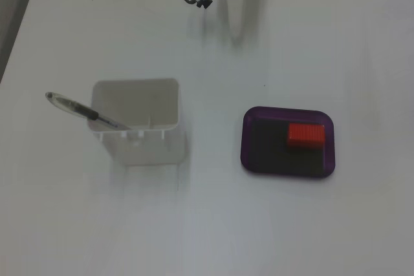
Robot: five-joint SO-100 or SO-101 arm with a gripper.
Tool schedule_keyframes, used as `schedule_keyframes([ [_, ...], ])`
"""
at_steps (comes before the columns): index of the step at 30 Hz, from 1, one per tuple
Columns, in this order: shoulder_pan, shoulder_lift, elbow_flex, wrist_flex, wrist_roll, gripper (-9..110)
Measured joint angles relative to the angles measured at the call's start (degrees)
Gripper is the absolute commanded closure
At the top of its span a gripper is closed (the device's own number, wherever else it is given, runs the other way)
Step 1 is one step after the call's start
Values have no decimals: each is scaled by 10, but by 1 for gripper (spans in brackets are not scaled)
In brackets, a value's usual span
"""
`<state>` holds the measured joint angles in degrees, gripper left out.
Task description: Remove the cube from the box.
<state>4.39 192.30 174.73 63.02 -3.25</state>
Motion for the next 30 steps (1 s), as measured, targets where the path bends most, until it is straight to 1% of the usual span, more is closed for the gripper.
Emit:
schedule_keyframes([
  [6,0,-1,-76,-53,0,101],
  [10,-19,-47,-119,-91,0,98],
  [12,-33,-111,-149,-97,5,96],
  [16,-55,-285,-249,-98,48,91],
  [23,-156,-599,-485,-92,117,80],
  [27,-194,-759,-644,-61,165,78],
  [30,-214,-875,-767,-41,179,78],
])
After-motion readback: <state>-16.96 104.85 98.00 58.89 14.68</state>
